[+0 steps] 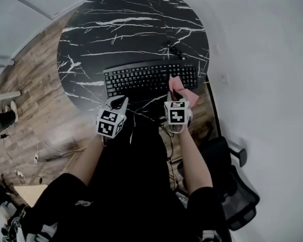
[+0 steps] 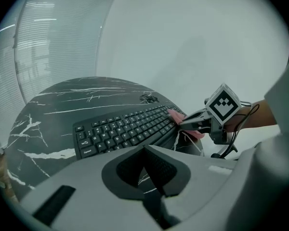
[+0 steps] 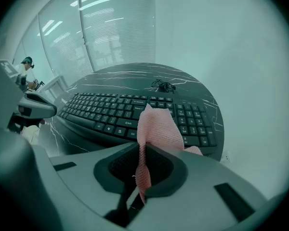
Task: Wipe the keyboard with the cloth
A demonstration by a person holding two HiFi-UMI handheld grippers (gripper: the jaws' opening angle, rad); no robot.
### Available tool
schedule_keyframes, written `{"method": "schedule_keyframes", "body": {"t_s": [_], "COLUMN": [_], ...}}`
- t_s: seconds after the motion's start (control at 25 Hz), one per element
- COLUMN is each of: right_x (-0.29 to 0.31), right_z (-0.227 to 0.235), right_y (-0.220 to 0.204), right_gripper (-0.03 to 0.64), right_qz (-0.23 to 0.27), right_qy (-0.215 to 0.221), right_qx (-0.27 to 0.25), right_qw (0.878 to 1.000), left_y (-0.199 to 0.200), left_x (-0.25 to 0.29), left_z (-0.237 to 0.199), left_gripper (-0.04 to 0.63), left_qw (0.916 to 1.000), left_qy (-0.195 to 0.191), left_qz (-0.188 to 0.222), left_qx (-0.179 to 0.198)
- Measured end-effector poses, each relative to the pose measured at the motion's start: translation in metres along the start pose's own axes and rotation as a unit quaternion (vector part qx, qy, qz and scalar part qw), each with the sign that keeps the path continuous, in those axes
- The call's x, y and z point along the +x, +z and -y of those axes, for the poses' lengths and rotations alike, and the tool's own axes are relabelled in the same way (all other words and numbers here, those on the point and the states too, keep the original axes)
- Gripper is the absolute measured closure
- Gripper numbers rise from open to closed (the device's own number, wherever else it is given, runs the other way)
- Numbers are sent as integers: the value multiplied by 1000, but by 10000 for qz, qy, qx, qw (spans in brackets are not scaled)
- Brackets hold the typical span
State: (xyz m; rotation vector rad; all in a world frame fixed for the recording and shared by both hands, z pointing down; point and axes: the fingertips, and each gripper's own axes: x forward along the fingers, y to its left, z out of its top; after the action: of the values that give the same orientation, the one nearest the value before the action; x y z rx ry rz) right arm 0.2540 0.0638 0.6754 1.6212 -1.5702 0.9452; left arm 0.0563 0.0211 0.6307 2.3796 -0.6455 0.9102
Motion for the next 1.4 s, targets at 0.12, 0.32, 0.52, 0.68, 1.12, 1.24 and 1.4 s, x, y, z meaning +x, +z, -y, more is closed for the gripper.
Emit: {"method": "schedule_keyframes", "body": {"t_s": [0.12, 0.32, 0.52, 0.68, 1.12, 1.24, 1.4], "right_x": [2, 5, 7, 10, 19, 22, 25], "right_z": [-15, -38, -63, -93, -164, -183, -207], "right_y": [3, 9, 12, 16, 24, 27, 32], "right_gripper": [588, 588, 588, 588, 591, 591, 592], "right_qz": [-43, -76, -116, -75, -166, -155, -135], "right_qy": [63, 134, 248, 406, 766, 867, 1015], "right_qx": [-121, -305, -469, -669, -1176, -1360, -1577], "right_qw": [9999, 9994, 9985, 9969, 9900, 9868, 9822], "left_y": [-7, -17, -28, -34, -60, -66, -73], "left_x": [-8, -22, -35, -46, -80, -88, -98], "left_z": [-10, -26, -40, -52, -85, -93, -104], "left_gripper": [597, 597, 597, 597, 597, 597, 597], "left_qw": [9999, 9994, 9987, 9978, 9942, 9926, 9902], "left_qy": [74, 183, 266, 328, 587, 673, 775], "left_qz": [57, 146, 202, 281, 418, 459, 532], "left_qx": [-104, -254, -393, -498, -794, -903, -1034]}}
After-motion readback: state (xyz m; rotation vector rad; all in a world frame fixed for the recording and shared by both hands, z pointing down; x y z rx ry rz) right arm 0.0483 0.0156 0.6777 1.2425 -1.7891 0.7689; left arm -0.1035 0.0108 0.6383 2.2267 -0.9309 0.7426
